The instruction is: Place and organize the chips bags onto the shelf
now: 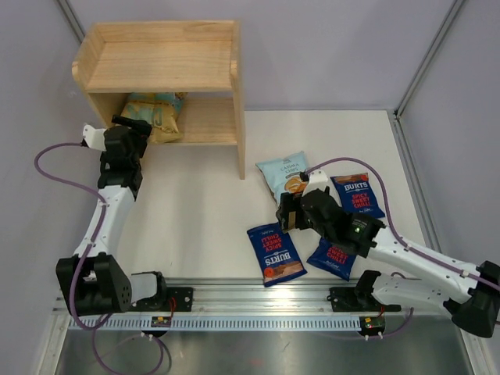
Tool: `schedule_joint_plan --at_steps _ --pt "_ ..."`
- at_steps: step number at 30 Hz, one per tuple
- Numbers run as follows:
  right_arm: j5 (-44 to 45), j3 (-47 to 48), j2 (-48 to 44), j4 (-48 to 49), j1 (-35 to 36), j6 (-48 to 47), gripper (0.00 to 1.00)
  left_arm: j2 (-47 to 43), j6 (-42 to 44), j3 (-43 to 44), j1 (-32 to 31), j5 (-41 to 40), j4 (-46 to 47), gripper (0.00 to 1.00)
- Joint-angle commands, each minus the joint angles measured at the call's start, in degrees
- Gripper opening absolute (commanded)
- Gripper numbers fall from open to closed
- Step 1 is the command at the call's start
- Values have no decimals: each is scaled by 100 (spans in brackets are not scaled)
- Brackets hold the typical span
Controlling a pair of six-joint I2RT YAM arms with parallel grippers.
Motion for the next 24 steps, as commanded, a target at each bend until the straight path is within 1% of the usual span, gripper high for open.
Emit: schedule_joint_plan --at_steps 1,2,3,5,6,7,9,10,11,12,13,14,15,16,17,18,19,20,21,23,24 --pt "-798 196 181 259 -598 -174 99 -568 260 317 34 -151 -546 99" --pt "-921 258 252 286 -721 -270 100 -674 260 326 34 -151 -695 99" --pt "-1096 320 331 330 -1123 -332 100 -919 251 335 34 -194 -1028 99" --pt "-1834 469 585 383 -1660 -473 100 -1209 199 379 34 -291 -1442 99" --pt "-2141 496 673 452 -2237 -543 99 -1507 233 379 43 -257 -1714 99" --pt "-2701 566 840 453 -2599 -587 99 -1675 364 370 34 -204 -1821 99" --pt "-3170 610 990 593 -3145 -658 100 -1965 593 379 43 199 -2084 99" --pt "-3712 636 1165 655 -3696 -710 99 -2228 699 379 34 383 -2164 99" --pt "-3943 680 1262 707 -3911 -832 99 -2352 943 335 34 612 -2226 99" --pt "-4120 707 1341 839 -4139 -895 99 -2467 1059 283 34 1101 -2357 99" --pt "-4496 724 1525 936 -4515 -965 99 -2668 1286 221 34 1358 -2402 99" --pt "-4761 725 1657 1041 -4745 -1052 99 -2774 1419 38 26 1961 -2419 99" --pt "-5050 751 1815 1242 -4948 -1097 99 -2845 1542 -42 26 2254 -2420 99" --pt "-5619 829 2191 1331 -5141 -1115 99 -2915 1674 -87 26 2466 -2489 99" --pt "-5798 865 2395 1419 -5491 -1106 100 -3012 1945 -113 26 2860 -2673 99" --pt "-5931 917 2597 1550 -5590 -1115 99 -3048 2096 -183 26 3107 -2727 99" --pt "-6228 1040 2999 1613 -5678 -1141 99 -3074 2341 -201 17 3293 -2823 99" --pt "-6344 1093 3195 1665 -5888 -1185 98 -3153 2430 -219 17 3677 -2981 99" --pt "-6415 1181 3501 1640 -5934 -1203 98 -3214 2535 -341 8 3907 -3008 99" --pt "-6556 1287 3706 1709 -5943 -1255 98 -3337 2756 -438 -1 4285 -3174 99" --pt "-6643 1270 3794 1910 -5943 -1247 98 -3521 2843 -543 -10 4479 -3167 99"
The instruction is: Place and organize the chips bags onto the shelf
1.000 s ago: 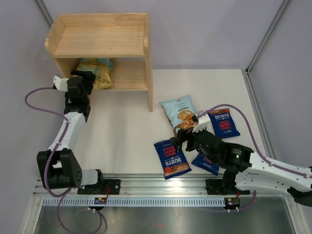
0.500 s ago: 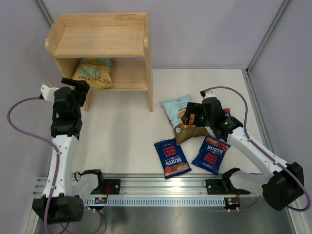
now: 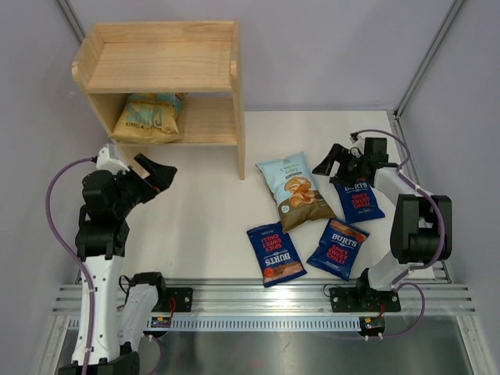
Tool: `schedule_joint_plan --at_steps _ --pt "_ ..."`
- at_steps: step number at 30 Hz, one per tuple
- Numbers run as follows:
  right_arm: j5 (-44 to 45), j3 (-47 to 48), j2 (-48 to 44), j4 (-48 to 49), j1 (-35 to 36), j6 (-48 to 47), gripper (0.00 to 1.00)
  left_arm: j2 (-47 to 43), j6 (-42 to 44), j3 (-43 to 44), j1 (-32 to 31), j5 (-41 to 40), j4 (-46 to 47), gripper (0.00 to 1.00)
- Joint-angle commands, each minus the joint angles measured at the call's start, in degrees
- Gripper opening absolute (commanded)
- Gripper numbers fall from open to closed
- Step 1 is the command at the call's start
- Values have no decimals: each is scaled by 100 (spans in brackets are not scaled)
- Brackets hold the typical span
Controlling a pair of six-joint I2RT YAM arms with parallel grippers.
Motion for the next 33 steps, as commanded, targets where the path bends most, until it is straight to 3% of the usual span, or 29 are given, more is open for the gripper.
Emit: schedule_joint_plan --at_steps 1,5,12,15,16,17,27,30,33 --pt "-1059 303 418 520 13 -211 98 -331 793 -327 -23 1385 -273 99" --pt "-1315 418 1088 615 13 -211 98 -508 1128 -653 -32 2403 -404 99" --pt "-1184 312 1616 688 398 -236 97 -736 1199 -1137 -155 2977 -212 99" --pt "-1402 -46 1617 1300 689 -54 86 -789 1208 -1242 -163 3057 -176 99" --pt "-1430 -196 1582 1546 690 261 80 -789 1199 -1286 -163 3066 -159 99" --pt "-1404 -337 1538 1975 690 377 67 -789 1199 -1321 -163 3092 -141 99" --pt "-781 -1234 520 3403 699 1740 21 -640 1015 -1814 -163 3048 236 99" --pt "-500 -1296 72 3351 699 1916 11 -639 848 -1928 -190 2724 351 99" --pt "-227 -1348 -341 3210 690 2083 9 -604 532 -2077 -382 2092 614 99"
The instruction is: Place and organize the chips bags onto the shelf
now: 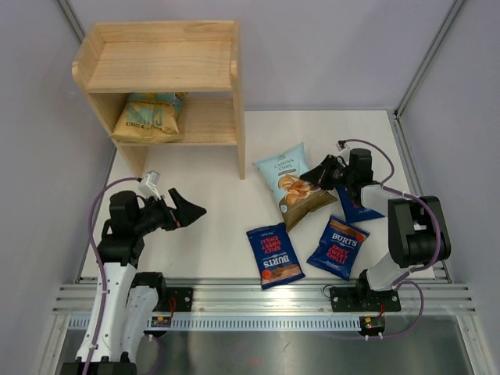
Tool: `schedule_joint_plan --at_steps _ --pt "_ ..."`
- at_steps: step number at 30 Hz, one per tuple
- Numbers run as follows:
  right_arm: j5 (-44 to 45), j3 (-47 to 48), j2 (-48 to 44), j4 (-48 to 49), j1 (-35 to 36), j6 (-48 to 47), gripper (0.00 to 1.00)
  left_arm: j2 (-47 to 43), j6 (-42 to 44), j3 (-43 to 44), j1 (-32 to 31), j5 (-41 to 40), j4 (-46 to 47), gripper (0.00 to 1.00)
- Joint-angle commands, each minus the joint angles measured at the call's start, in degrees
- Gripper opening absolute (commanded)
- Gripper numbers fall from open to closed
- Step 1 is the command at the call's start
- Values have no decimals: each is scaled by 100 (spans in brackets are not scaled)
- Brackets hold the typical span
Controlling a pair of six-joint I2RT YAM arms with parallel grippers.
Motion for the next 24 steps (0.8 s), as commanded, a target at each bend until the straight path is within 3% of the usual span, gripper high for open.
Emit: schedule_joint_plan --at_steps 1,5,6,9,16,24 --pt "600 -48 -632 244 -10 450 9 106 -582 -145 -430 -685 708 99" --pt "943 -241 -1132 401 -18 1004 4 527 -1252 -514 -1678 -1571 2262 99" --pt "1066 -320 -1351 428 -10 1109 4 659 -1349 -628 -2229 -1687 2596 99" --pt "1381 -557 -1869 542 -18 1619 6 1064 -1630 -786 -3110 -2223 3862 99" --pt "2006 -1410 -3373 1131 -10 3199 5 2021 -1842 -1033 -4062 -2839 6567 99" --pt "3000 -2052 -5525 429 -1 4309 6 3278 -1395 -647 -5019 -3113 8206 99"
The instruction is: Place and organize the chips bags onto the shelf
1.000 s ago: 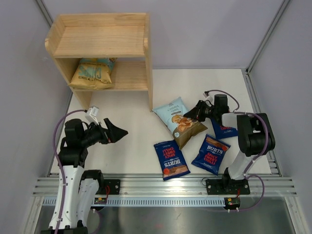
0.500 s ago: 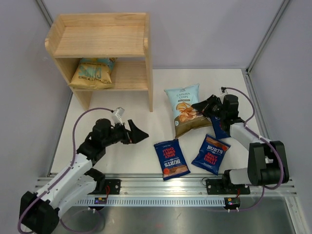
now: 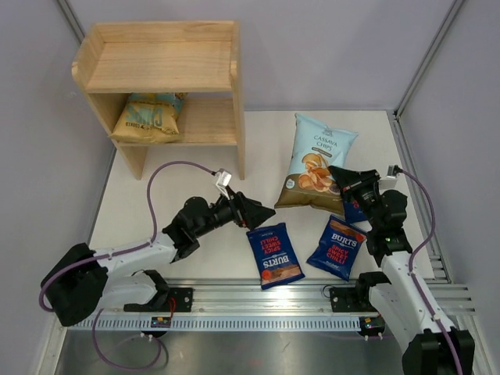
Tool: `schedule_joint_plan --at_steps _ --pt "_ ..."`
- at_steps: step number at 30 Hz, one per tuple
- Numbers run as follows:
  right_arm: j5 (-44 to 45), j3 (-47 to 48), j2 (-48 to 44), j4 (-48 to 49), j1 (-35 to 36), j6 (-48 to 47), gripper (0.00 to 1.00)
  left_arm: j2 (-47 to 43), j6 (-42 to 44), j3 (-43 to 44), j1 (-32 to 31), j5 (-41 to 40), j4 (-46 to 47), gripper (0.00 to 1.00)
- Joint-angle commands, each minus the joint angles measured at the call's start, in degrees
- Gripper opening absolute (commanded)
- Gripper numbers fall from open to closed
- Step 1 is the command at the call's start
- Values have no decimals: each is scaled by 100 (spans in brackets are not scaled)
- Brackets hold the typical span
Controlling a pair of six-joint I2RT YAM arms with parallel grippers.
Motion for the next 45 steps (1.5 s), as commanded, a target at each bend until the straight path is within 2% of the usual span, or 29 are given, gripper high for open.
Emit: schedule_joint_plan --at_steps 1,3,10,15,17,18,19,22,23,24,27,28,29,32,37,45 --pt "546 18 -695 9 4 832 6 489 344 404 -310 -273 1531 99" --pt "450 43 -993 -97 4 964 5 728 362 685 -389 -309 1585 99" --pt "-69 202 -1056 140 4 1044 5 1607 125 1231 -530 535 3024 99" --pt "-315 220 -1162 271 65 1166 4 1985 63 1687 -557 325 2694 99" --pt "-359 237 -1258 272 74 1202 4 2099 46 1951 -574 333 2491 90" --pt "-351 255 -1311 263 74 1167 4 2187 19 2022 -592 325 2421 82" --pt "-333 263 -1355 176 74 1158 4 2240 2 2109 -601 333 2394 66" --pt "-412 360 -1434 123 74 1044 6 2311 -16 2198 -627 403 2368 47" --pt "-456 421 -1443 123 74 1009 8 2285 10 2207 -618 404 2350 33" --pt "-543 448 -1443 114 74 913 11 2241 97 2198 -618 430 2315 27" --pt "-745 571 -1487 -35 65 440 37 1917 369 2119 -610 640 2122 8" --pt "-798 606 -1496 -210 74 298 46 1681 466 2084 -610 824 2087 4" --pt "-981 676 -1513 -246 65 123 61 1539 546 2032 -601 939 2043 2" --pt "-1639 930 -1452 -273 74 -519 82 1013 748 1794 -417 1563 1981 0" --pt "-2309 1370 -1540 -895 74 -1434 99 159 775 1434 -56 2511 1727 0" --pt "-3795 1994 -1469 -547 74 -1541 100 -703 994 1732 94 3759 393 0"
